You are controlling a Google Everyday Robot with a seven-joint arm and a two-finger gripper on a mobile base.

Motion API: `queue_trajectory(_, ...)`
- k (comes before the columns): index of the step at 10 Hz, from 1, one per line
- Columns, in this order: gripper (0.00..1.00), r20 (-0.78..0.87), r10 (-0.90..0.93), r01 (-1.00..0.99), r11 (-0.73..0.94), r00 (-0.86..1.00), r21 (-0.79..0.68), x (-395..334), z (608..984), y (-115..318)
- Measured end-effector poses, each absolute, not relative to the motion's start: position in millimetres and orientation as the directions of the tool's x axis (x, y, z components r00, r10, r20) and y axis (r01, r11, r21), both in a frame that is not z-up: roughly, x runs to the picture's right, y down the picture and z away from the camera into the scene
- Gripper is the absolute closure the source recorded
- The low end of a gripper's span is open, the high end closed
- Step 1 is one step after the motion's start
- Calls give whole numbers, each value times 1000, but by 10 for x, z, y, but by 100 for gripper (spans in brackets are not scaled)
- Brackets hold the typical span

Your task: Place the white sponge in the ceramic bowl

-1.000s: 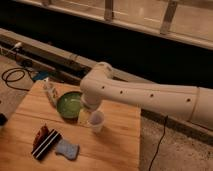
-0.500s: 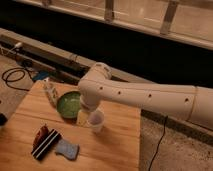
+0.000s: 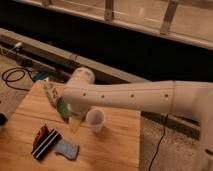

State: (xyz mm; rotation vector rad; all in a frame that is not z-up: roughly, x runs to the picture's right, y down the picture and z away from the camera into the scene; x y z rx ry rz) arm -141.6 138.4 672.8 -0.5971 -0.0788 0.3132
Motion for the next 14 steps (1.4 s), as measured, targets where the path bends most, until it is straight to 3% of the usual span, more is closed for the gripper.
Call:
queue_trajectory(6,20,4,228,-174,752,974,-636,-1726,6992,1964)
queue_trajectory(11,20,9,228,-168,745,974,-646,-1738,7007,1993)
queue_trajectory(14,20,49,184,-98,712,982,-695,-1969,7153,2302)
